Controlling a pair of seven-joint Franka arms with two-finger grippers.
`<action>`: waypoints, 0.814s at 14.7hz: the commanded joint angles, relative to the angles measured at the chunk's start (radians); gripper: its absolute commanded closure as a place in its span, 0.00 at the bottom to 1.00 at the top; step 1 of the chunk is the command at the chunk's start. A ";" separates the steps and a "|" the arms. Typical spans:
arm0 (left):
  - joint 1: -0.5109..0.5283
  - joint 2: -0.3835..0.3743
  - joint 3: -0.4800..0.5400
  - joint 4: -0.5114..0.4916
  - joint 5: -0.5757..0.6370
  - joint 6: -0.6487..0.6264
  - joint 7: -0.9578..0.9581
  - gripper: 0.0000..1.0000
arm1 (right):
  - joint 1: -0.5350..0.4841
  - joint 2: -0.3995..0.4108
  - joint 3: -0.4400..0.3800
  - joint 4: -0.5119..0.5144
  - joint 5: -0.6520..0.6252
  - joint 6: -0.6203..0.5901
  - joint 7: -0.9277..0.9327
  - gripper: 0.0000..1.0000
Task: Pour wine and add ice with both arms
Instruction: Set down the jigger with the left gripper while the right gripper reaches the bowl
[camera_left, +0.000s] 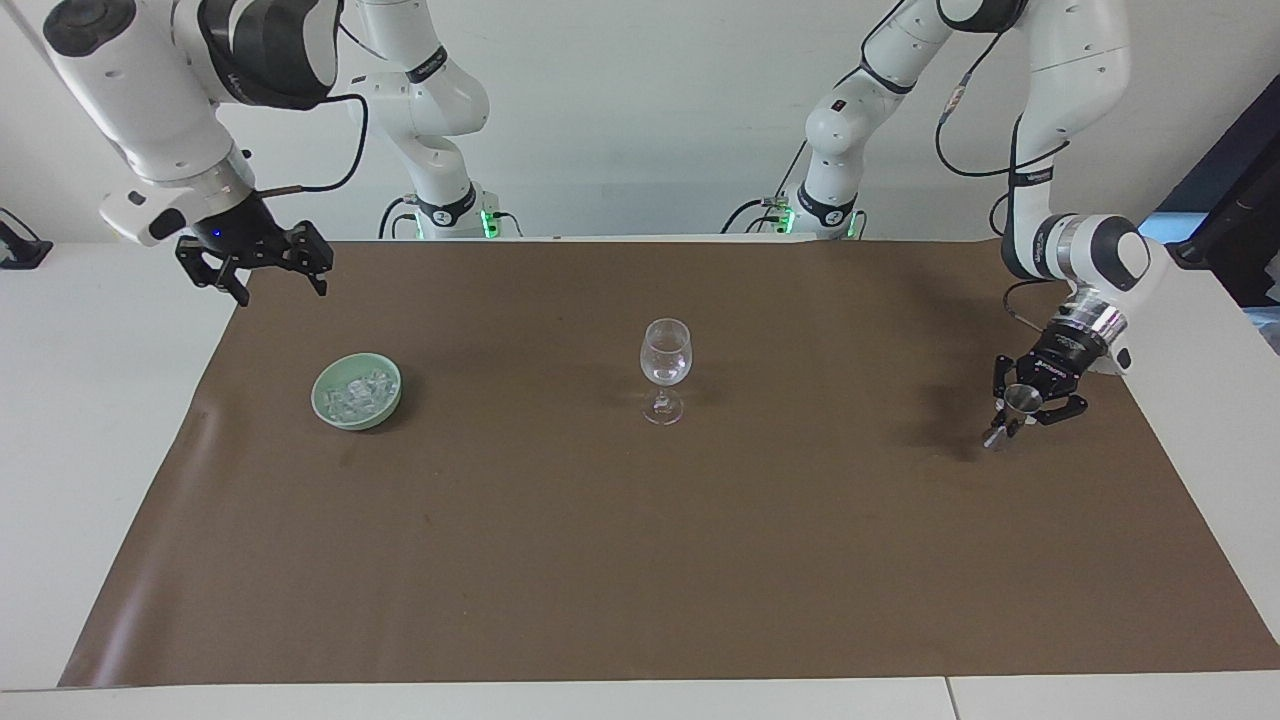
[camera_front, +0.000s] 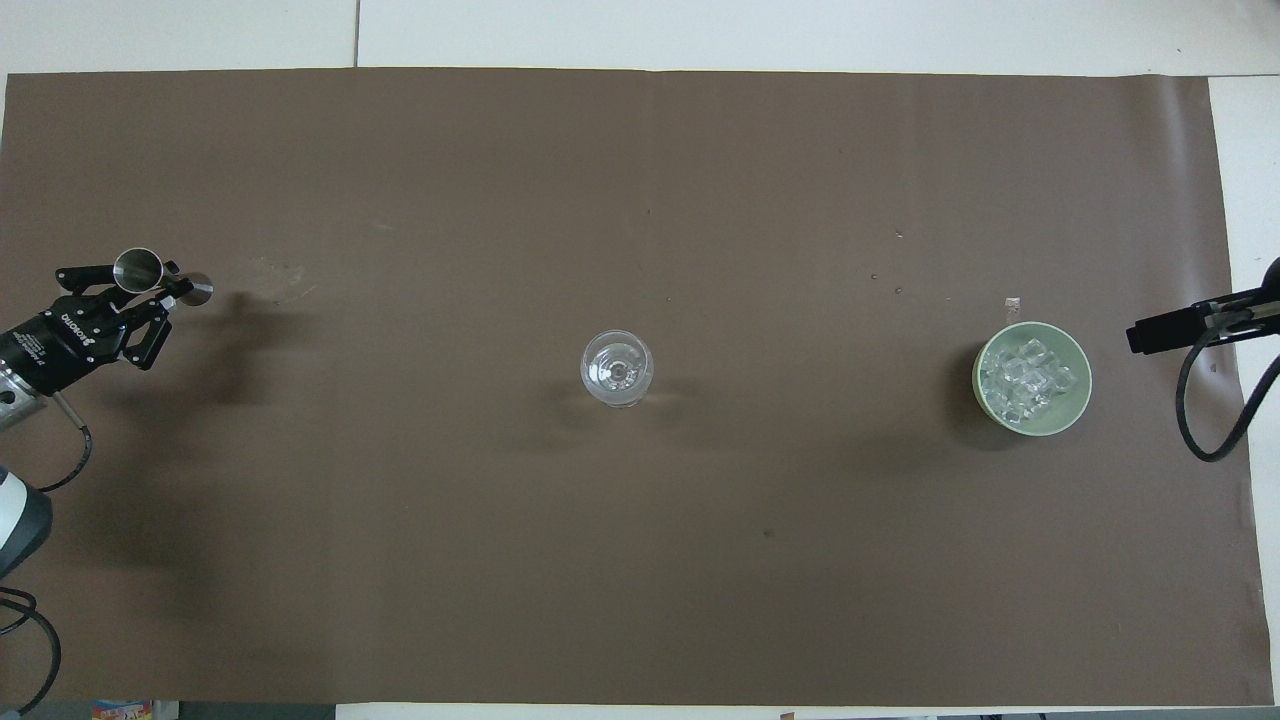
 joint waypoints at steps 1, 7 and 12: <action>0.000 0.028 -0.011 0.002 -0.065 0.068 0.021 1.00 | -0.017 -0.030 0.004 -0.157 0.004 0.135 -0.142 0.00; 0.001 0.024 -0.011 -0.047 -0.133 0.122 0.014 1.00 | -0.004 0.028 0.005 -0.328 0.007 0.317 -0.253 0.00; 0.007 0.013 -0.011 -0.082 -0.136 0.126 0.014 1.00 | -0.012 0.034 0.005 -0.411 0.007 0.473 -0.338 0.12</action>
